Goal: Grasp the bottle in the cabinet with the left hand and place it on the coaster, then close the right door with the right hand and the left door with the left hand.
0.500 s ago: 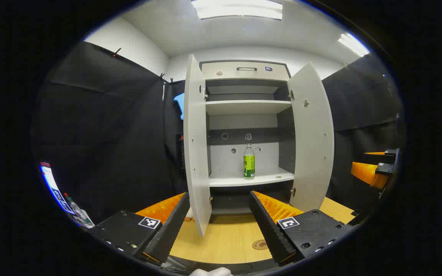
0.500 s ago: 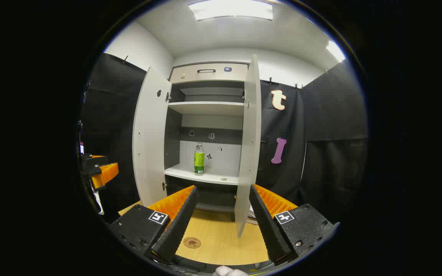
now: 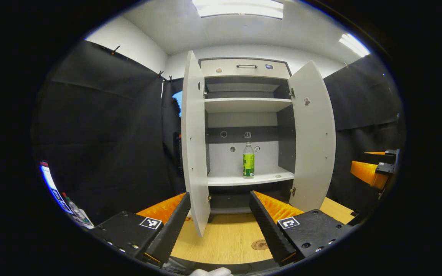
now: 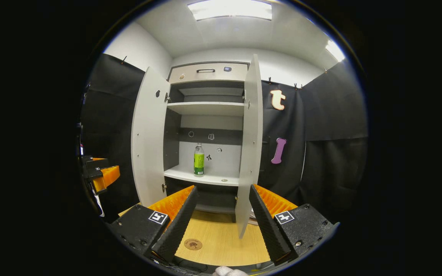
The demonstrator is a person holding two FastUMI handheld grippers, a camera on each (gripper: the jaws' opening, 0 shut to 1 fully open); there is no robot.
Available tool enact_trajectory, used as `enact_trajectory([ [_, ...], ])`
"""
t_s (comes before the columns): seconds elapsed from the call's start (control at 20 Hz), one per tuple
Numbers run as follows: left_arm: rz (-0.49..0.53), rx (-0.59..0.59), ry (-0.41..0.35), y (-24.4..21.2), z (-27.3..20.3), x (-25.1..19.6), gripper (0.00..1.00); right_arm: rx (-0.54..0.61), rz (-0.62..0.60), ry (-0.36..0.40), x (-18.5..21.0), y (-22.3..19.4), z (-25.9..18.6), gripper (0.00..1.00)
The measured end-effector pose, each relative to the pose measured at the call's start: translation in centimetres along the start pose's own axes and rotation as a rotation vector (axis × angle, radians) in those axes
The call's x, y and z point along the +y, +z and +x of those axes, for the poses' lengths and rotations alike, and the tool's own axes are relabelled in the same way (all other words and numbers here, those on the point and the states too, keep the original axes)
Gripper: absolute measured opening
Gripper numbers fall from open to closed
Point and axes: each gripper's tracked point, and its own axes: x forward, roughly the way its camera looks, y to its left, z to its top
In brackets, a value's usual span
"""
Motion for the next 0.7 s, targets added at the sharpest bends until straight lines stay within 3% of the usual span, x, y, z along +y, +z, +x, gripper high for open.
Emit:
enact_trajectory([
  [0.45, 0.004, 0.009, -0.002, 0.0, 1.1, -0.2, 0.94, 0.031, -0.004, 0.068, -0.2, -0.2, 3.8, 0.83],
  [0.7, -0.013, 0.005, -0.018, 0.9, 8.0, -2.4, 0.94, 0.033, 0.015, 0.106, -0.6, 0.4, 7.3, 0.83],
])
